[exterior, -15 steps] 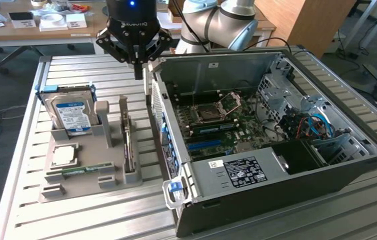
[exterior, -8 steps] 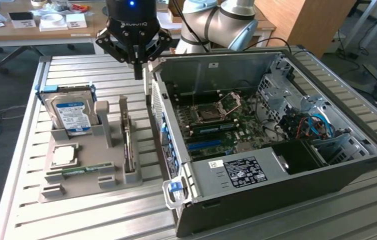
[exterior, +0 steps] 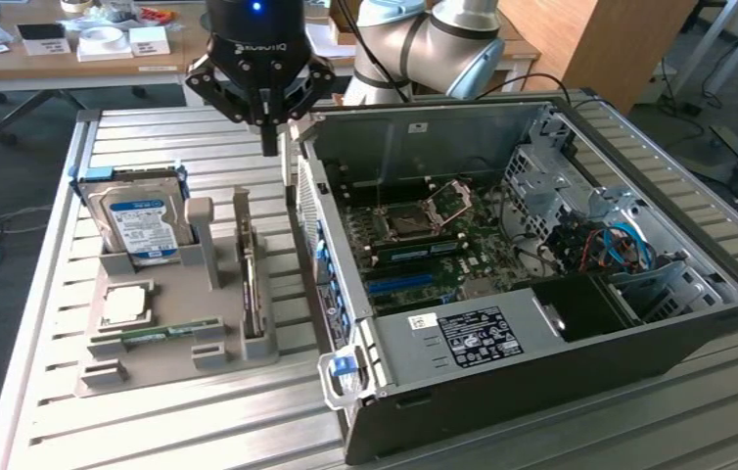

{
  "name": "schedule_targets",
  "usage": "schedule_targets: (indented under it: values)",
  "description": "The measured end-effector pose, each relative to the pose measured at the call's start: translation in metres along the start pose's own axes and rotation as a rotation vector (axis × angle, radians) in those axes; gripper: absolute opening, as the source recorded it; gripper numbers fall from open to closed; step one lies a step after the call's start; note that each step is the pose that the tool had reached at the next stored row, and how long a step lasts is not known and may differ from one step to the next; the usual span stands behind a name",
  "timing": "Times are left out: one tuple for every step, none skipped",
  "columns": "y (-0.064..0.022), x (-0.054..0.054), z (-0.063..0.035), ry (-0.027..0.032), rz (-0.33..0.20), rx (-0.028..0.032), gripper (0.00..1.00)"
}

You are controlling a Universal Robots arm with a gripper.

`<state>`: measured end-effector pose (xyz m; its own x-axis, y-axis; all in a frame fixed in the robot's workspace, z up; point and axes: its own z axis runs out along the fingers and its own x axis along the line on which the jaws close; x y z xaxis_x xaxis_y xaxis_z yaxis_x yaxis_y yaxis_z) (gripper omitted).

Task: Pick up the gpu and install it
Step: 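Reach for the gpu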

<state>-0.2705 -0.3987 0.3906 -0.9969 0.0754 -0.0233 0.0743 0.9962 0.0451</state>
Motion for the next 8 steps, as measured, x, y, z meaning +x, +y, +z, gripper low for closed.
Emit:
schedule_targets:
  values:
    - [-0.0001, 0.001, 0.0, 0.0001, 0.0, 0.0001, 0.11]
    - [-0.0002, 0.002, 0.0, 0.0, 0.0, 0.0, 0.11]
    - [-0.0003, 0.004, 0.0, 0.0, 0.0, 0.0, 0.11]
    - [-0.0004, 0.006, 0.0, 0.0, 0.0, 0.0, 0.11]
    - [-0.0005, 0.007, 0.0001, 0.0001, 0.0, 0.0, 0.11]
    - [-0.0006, 0.009, 0.0001, 0.0, 0.0, 0.0, 0.11]
    - [-0.0008, 0.011, 0.0001, 0.0001, 0.0, 0.0, 0.11]
    - [-0.0009, 0.012, 0.0001, 0.0, 0.0, 0.0, 0.11]
